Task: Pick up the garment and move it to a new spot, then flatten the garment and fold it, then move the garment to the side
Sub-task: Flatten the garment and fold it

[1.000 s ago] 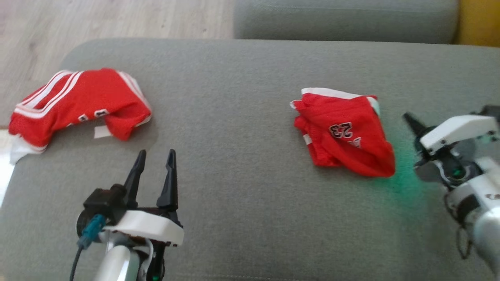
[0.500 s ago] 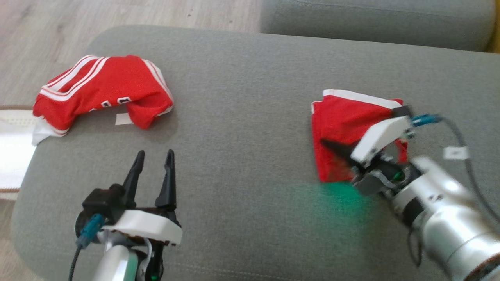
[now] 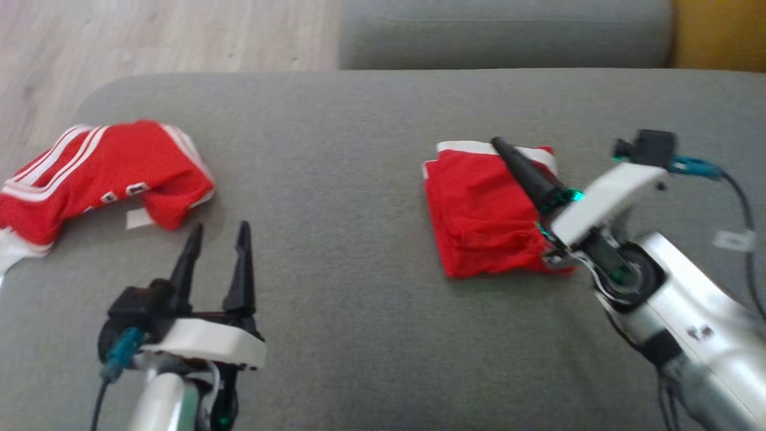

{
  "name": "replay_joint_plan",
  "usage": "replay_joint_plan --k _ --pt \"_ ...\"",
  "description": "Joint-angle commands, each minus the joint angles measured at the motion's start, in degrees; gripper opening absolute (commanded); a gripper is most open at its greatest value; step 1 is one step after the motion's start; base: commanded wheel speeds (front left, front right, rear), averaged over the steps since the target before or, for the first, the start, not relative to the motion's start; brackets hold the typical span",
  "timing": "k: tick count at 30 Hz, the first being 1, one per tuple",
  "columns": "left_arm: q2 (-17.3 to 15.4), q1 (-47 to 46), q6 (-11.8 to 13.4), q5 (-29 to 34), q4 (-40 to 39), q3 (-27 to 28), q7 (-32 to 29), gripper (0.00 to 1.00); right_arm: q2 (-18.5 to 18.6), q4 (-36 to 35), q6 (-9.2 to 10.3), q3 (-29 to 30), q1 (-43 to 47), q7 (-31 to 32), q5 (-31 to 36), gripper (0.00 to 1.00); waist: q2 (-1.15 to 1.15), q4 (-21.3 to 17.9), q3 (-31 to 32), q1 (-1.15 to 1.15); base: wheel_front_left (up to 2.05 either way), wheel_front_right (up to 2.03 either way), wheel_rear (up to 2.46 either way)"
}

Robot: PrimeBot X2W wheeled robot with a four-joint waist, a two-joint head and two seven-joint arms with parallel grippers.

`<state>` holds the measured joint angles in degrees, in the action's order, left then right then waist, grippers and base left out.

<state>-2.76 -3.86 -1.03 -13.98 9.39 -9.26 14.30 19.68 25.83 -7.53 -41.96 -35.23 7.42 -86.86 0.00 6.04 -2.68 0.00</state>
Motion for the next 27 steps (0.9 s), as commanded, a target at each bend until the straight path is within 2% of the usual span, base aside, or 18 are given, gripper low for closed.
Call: replay_joint_plan --k 1,4,8,10,13,17,21,27 --pt "-0.14 -1.78 -0.16 0.90 -2.48 3.15 0.70 1.00 2.64 -4.44 0.04 0.48 1.54 -3.67 3.16 1.00 0.00 -2.52 1.26 0.00 0.00 0.00 0.00" --pt "-0.39 -1.60 -0.31 1.44 -2.87 4.64 0.70 1.00 5.95 -7.31 0.04 1.03 2.84 -8.58 7.72 1.00 0.00 -4.66 2.18 0.00 0.00 0.00 0.00" --pt "-0.87 -1.25 -0.51 2.24 -3.26 6.41 0.70 1.00 9.52 -7.37 0.04 2.14 4.31 -15.38 16.08 1.00 0.00 -7.30 2.95 0.00 0.00 0.00 0.00" --pt "-0.94 -1.21 -0.55 2.42 -3.38 6.81 0.70 1.00 10.19 -6.83 0.04 2.58 4.69 -17.12 18.69 1.00 0.00 -7.84 3.01 0.00 0.00 0.00 0.00" --pt "-1.00 -1.14 -0.72 2.81 -3.74 7.94 0.70 1.00 10.94 -4.83 0.04 5.26 6.22 -20.62 26.80 1.00 0.00 -9.17 3.05 0.00 0.00 0.00 0.00" --pt "-0.97 -1.01 -1.11 3.35 -3.85 9.16 0.70 1.00 8.97 -2.84 0.04 12.02 9.71 -22.19 37.60 1.00 0.00 -10.15 2.97 0.00 0.00 0.00 0.00" --pt "-0.81 -0.61 -1.46 3.84 -3.40 9.97 0.70 1.00 5.03 -3.13 0.04 18.75 14.72 -22.38 48.13 1.00 0.00 -10.47 2.89 0.00 0.00 0.00 0.00" --pt "-0.53 -0.48 -2.00 4.36 -2.47 10.54 0.70 1.00 -0.90 -5.10 0.04 24.90 21.12 -22.31 56.53 1.00 0.00 -9.92 2.70 0.00 0.00 0.00 0.00"
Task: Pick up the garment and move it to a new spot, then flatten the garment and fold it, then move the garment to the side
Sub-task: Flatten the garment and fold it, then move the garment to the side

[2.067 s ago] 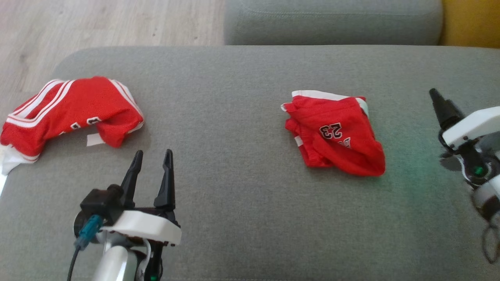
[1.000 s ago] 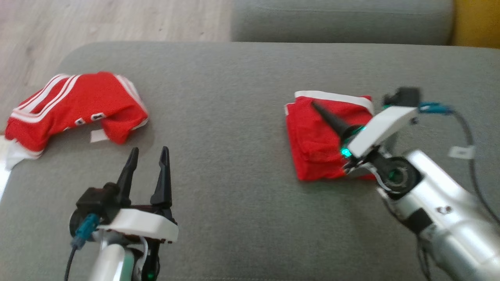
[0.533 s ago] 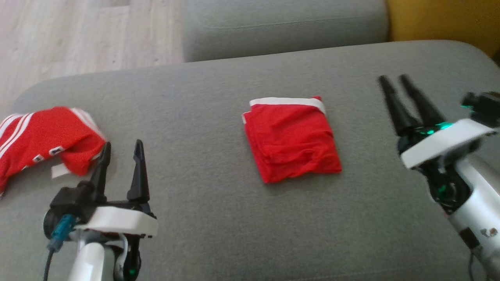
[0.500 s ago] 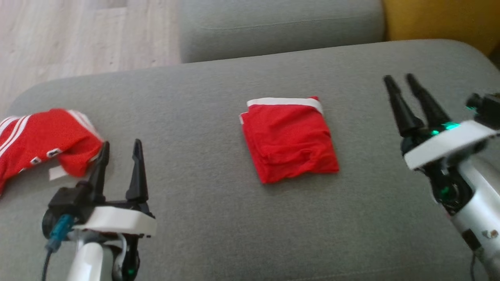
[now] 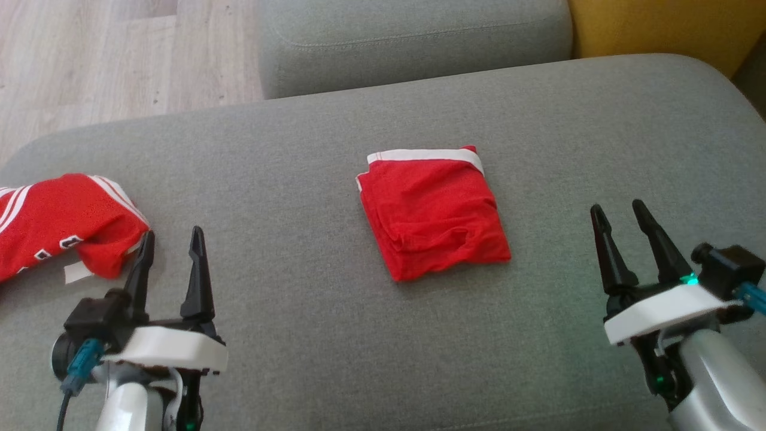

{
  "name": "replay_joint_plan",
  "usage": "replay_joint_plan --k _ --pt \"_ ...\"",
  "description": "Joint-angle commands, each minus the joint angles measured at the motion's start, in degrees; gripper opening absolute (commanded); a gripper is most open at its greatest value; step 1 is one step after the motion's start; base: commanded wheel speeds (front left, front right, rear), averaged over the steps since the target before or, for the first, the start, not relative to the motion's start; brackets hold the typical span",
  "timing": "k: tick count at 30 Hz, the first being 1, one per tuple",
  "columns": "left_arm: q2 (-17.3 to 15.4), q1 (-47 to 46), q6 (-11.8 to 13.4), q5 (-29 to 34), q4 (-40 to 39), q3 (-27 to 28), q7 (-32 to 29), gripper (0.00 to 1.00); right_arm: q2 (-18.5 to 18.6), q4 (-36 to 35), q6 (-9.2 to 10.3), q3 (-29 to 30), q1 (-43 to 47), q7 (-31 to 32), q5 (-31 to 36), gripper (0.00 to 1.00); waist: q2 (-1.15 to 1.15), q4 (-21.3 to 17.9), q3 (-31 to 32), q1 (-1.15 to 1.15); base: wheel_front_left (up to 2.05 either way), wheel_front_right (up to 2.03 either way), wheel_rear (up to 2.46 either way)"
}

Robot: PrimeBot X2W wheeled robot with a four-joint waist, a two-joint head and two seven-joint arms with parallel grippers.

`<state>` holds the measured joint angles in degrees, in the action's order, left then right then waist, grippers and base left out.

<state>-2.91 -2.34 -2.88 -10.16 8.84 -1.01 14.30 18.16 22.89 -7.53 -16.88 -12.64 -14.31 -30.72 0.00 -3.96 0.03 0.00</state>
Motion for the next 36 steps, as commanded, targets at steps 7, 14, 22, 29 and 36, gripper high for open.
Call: replay_joint_plan --k 7,14,22,29,36 --pt "-0.15 -2.31 -0.47 0.87 -1.51 1.81 0.70 1.00 -1.77 -4.34 0.04 2.67 -0.02 2.52 3.66 1.00 0.00 1.27 -0.23 0.00 0.00 0.00 0.00" --pt "-0.03 -3.61 -0.70 0.69 -1.31 0.26 0.70 1.00 -3.52 -1.16 0.04 1.69 -6.17 11.87 2.15 1.00 0.00 4.83 -2.25 0.00 0.00 0.00 0.00" --pt "0.01 -5.60 -0.53 0.03 -1.26 -1.48 0.70 1.00 -5.03 12.94 0.04 2.60 -18.95 22.08 -0.27 1.00 0.00 10.03 -6.07 0.00 0.00 0.00 0.00" --pt "0.02 -6.75 -0.07 -0.49 -1.32 -2.40 0.70 1.00 -4.96 25.47 0.04 3.96 -26.16 28.85 0.99 1.00 0.00 13.12 -8.15 0.00 0.00 0.00 0.00" --pt "0.02 -7.36 0.16 -0.80 -1.00 -2.79 0.70 1.00 -6.35 35.32 0.04 4.37 -29.51 35.62 -1.36 1.00 0.00 14.79 -9.06 0.00 0.00 0.00 0.00"
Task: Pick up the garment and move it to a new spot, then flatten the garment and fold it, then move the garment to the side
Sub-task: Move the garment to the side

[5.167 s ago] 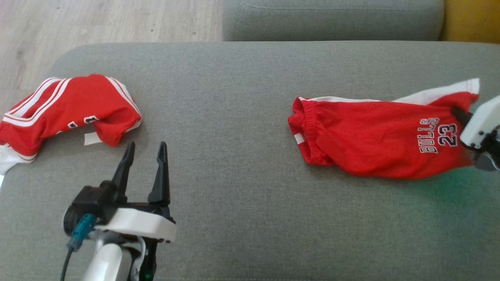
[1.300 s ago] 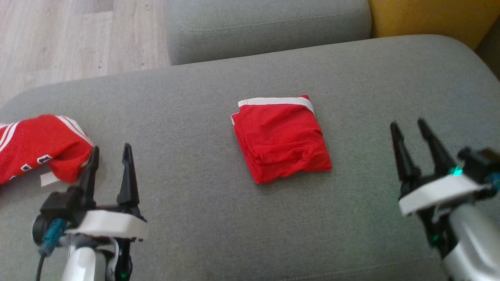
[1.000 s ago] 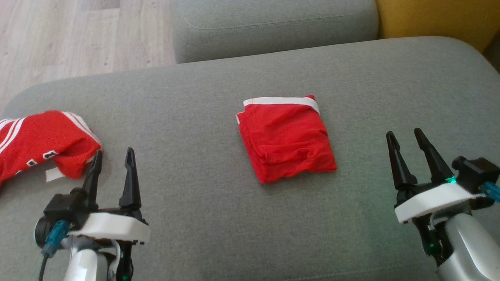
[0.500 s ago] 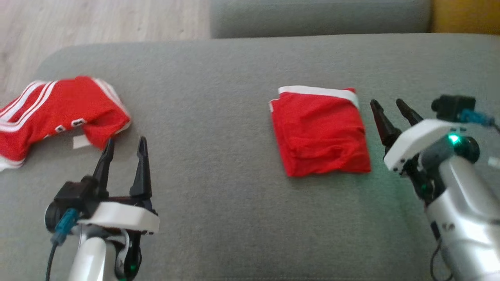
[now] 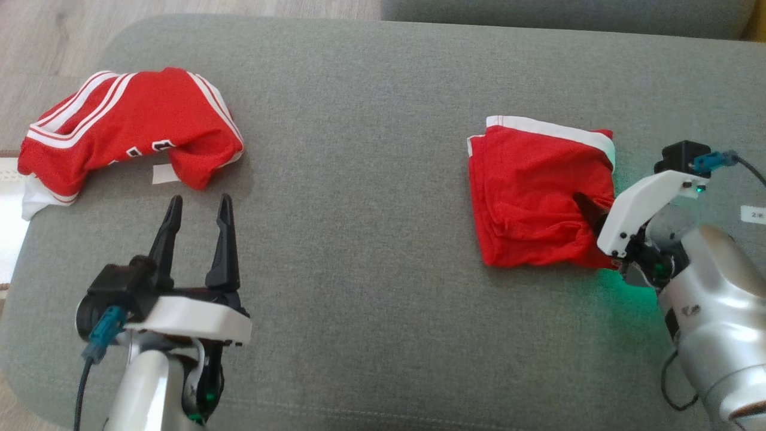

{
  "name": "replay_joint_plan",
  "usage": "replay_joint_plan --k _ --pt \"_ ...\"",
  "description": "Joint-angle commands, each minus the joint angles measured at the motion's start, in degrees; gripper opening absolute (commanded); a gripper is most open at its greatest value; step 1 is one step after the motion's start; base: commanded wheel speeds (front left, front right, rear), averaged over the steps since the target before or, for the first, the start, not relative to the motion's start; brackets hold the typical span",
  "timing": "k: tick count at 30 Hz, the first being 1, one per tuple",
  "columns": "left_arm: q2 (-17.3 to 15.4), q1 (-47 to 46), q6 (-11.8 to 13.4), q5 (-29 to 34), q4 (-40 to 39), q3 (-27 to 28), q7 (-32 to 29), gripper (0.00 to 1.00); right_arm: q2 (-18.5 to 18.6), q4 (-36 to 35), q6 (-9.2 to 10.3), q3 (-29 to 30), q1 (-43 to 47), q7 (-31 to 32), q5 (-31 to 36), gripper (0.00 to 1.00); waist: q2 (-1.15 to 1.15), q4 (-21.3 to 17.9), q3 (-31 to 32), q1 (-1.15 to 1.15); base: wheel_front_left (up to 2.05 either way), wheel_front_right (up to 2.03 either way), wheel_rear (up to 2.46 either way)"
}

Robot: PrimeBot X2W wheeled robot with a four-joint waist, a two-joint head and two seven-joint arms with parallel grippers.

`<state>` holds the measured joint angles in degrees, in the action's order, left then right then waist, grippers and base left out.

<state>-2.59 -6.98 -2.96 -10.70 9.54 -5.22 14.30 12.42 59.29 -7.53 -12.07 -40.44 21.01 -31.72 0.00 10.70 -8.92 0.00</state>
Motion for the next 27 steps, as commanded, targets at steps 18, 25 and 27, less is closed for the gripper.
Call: replay_joint_plan --k 18,25,27 --pt "-0.29 -2.33 -0.31 0.63 -1.82 1.46 0.70 1.00 -0.03 -0.51 0.04 -5.32 -4.34 -7.03 -5.66 0.00 0.00 -7.19 2.14 0.00 0.00 0.00 0.00" --pt "-0.29 -2.56 -1.13 0.58 -2.03 -1.06 0.70 1.00 1.13 -1.35 0.04 -8.03 -4.11 -8.25 -7.55 0.00 0.00 -14.64 3.11 0.00 0.00 0.00 0.00" --pt "-0.29 -2.84 -1.28 0.46 -1.69 -2.12 0.70 1.00 1.27 -1.83 0.04 -8.90 -3.86 -8.49 -8.17 0.00 0.00 -16.98 3.32 0.00 0.00 0.00 0.00"
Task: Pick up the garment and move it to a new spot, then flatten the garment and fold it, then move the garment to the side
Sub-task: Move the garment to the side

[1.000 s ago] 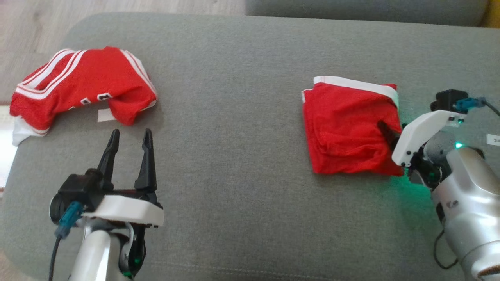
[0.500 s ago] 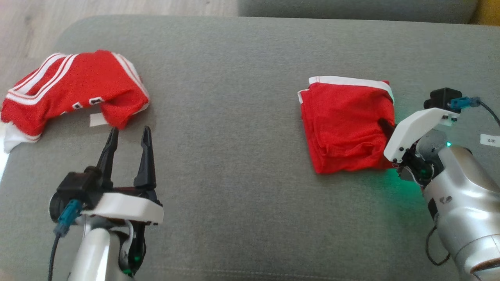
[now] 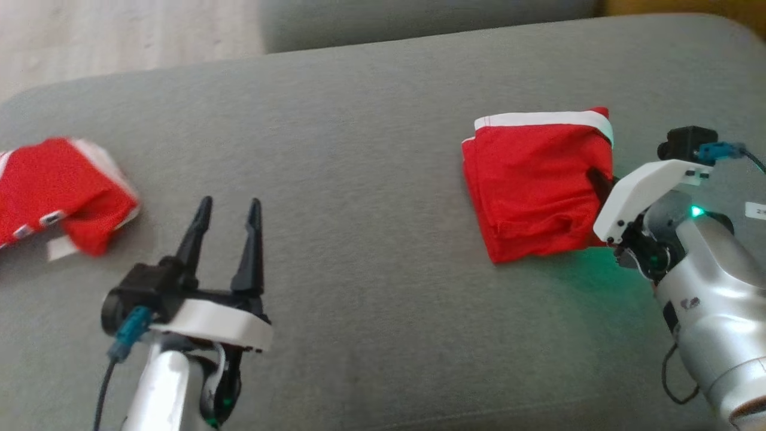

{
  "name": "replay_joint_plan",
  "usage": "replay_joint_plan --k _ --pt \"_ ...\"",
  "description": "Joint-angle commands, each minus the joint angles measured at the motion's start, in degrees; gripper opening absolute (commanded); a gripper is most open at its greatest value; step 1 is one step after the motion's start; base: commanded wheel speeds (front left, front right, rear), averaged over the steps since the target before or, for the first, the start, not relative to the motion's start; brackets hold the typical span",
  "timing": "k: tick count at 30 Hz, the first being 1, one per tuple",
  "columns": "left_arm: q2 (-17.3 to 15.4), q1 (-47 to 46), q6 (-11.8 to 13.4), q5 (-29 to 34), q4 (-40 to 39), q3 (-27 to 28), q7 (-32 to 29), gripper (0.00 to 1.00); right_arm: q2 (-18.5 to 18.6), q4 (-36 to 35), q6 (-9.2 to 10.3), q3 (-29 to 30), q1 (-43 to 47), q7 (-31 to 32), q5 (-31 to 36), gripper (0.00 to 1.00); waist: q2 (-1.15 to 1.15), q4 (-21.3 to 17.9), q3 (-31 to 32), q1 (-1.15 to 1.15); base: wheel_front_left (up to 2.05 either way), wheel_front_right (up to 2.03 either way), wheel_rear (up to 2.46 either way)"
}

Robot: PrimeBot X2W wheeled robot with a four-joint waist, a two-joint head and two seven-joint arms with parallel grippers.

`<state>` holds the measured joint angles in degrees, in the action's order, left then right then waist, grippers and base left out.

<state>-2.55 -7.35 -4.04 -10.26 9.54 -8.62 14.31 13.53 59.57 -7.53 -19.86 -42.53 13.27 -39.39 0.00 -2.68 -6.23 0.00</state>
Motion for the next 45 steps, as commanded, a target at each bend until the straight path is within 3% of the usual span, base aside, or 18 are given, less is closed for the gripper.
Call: replay_joint_plan --k 1,7,15,22,32,40,41,42,43,45 --pt "-0.33 -2.61 -0.22 -0.06 -1.59 0.82 0.69 1.00 0.14 -2.45 0.04 -1.59 -1.70 -0.84 -0.81 0.00 0.00 -4.87 0.63 0.00 0.00 0.00 0.00" --pt "-0.32 -3.81 -0.64 -0.15 -0.48 -2.79 0.69 1.00 0.20 -4.33 0.04 -3.72 -1.28 -1.73 -2.87 0.00 0.00 -10.52 0.03 0.00 0.00 0.00 0.00" --pt "-0.32 -5.50 -0.68 -0.49 0.55 -5.76 0.69 1.00 1.00 -5.90 0.04 -5.78 -1.08 -2.69 -5.00 0.00 0.00 -12.87 -1.02 0.00 0.00 0.00 0.00" --pt "-0.37 -7.06 -0.83 0.23 0.54 -6.63 0.69 1.00 4.17 -6.01 0.04 -7.12 -3.44 -3.84 -5.60 0.00 0.00 -11.22 -4.04 0.00 0.00 0.00 0.00" --pt "-2.49 -10.95 -1.43 1.95 0.47 -6.41 0.69 1.00 14.41 -3.07 0.04 -8.90 -13.88 -4.81 -3.82 0.00 0.00 -6.82 -13.46 0.00 0.00 0.00 0.00" --pt "-2.92 -12.99 -1.44 2.14 0.29 -6.06 0.69 1.00 16.23 4.89 0.04 -7.17 -18.75 -5.98 -3.12 0.00 0.00 -6.07 -16.24 0.00 0.00 0.00 0.00" --pt "-2.88 -13.04 -1.43 2.08 0.36 -6.02 0.69 1.00 16.20 5.71 0.04 -7.18 -19.03 -6.30 -2.82 0.18 0.00 -6.03 -16.14 0.00 0.00 0.00 0.00" --pt "-2.82 -13.06 -1.42 2.01 0.46 -5.98 0.69 1.00 16.08 6.28 0.04 -7.35 -19.21 -6.62 -2.50 0.51 0.00 -6.00 -15.98 0.00 0.00 0.00 0.00" --pt "-2.74 -13.03 -1.39 1.91 0.53 -5.91 0.69 1.00 15.96 6.75 0.04 -7.57 -19.33 -7.14 -2.12 1.00 0.00 -5.97 -15.70 0.00 0.00 0.00 0.00" --pt "-2.57 -12.89 -1.32 1.69 0.58 -5.75 0.69 1.00 15.66 7.34 0.04 -7.91 -19.42 -8.69 -1.49 1.00 0.00 -5.91 -15.00 0.00 0.00 0.00 0.00"
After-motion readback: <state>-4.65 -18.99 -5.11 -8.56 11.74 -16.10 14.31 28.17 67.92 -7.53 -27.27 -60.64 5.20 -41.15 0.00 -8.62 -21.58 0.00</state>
